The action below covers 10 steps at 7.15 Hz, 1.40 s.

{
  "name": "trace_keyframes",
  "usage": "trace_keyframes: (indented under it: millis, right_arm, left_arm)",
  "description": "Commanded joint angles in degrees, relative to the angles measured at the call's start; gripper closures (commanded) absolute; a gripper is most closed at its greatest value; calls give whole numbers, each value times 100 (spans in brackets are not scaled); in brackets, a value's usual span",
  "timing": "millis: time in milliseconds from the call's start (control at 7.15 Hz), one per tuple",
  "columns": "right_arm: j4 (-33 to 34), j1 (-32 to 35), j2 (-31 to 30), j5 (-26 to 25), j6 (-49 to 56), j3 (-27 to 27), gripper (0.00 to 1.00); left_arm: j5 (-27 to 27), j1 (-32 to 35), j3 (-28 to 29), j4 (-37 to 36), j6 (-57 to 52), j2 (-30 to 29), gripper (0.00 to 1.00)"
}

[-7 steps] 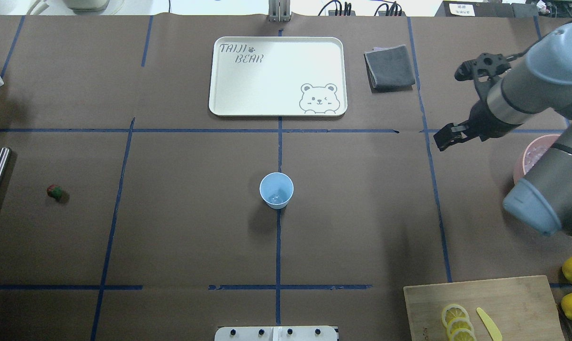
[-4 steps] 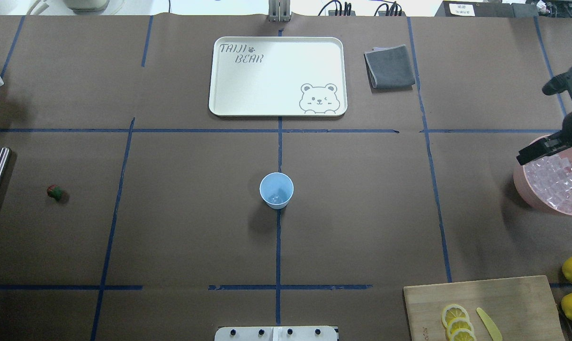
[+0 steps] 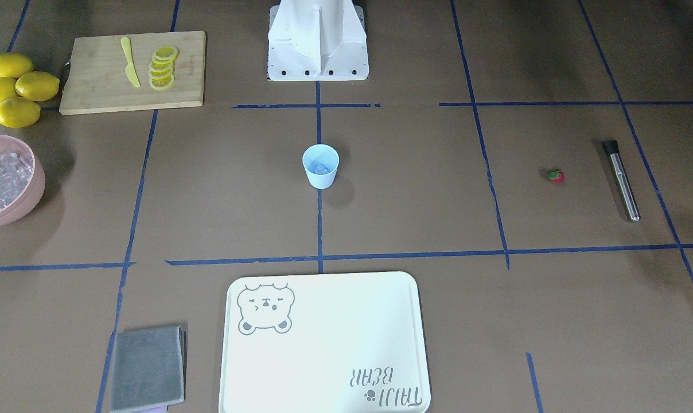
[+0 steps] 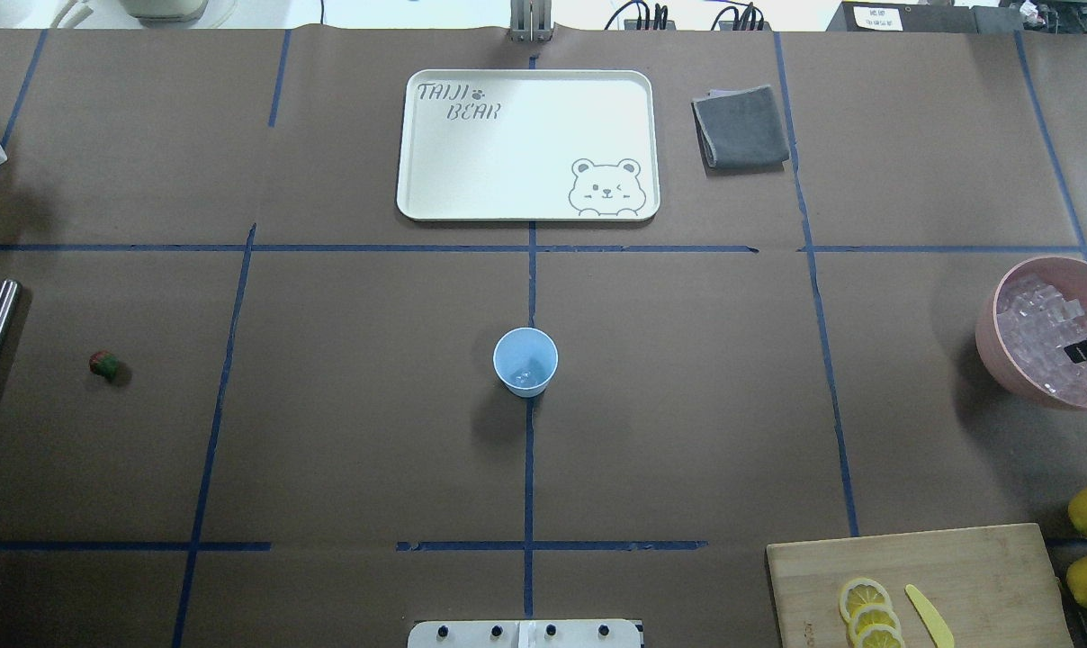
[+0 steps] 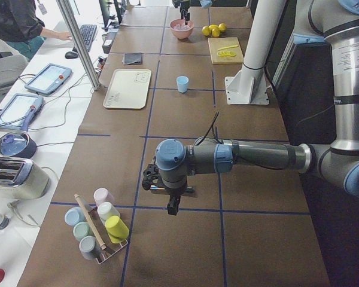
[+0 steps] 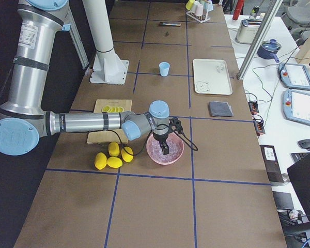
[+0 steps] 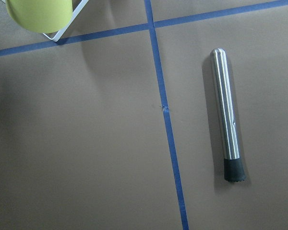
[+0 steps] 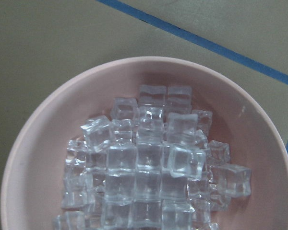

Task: Mash ice and strawberries in cup
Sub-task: 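Grasp another ice cube from the pink bowl with the right gripper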

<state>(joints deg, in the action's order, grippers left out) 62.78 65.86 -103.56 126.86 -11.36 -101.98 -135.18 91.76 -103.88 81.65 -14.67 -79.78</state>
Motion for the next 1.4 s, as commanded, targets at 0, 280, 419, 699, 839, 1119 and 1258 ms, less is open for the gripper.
trace_keyframes:
  millis: [0,280,419,699,839,1119,1258]
  right_arm:
    - [-188,-3,2,5,-16,161,10]
    - [-196,-3,20,-3,19,284,16]
    - [-196,-3,46,5,11,311,18]
    - [-188,-12,55,23,-25,284,42]
    - [-170,-12,55,23,-25,284,61]
    - [-161,-3,37,23,-16,276,96]
    - [-153,-3,46,32,-16,241,99]
  left_arm:
    - [0,0,0,0,0,-3,0]
    - [0,0,0,0,0,-3,0]
    - [0,0,0,0,0,-3,0]
    - [0,0,0,0,0,-3,0]
    - [0,0,0,0,0,-3,0]
    - [0,0,0,0,0,-3,0]
    - [0,0,0,0,0,-3,0]
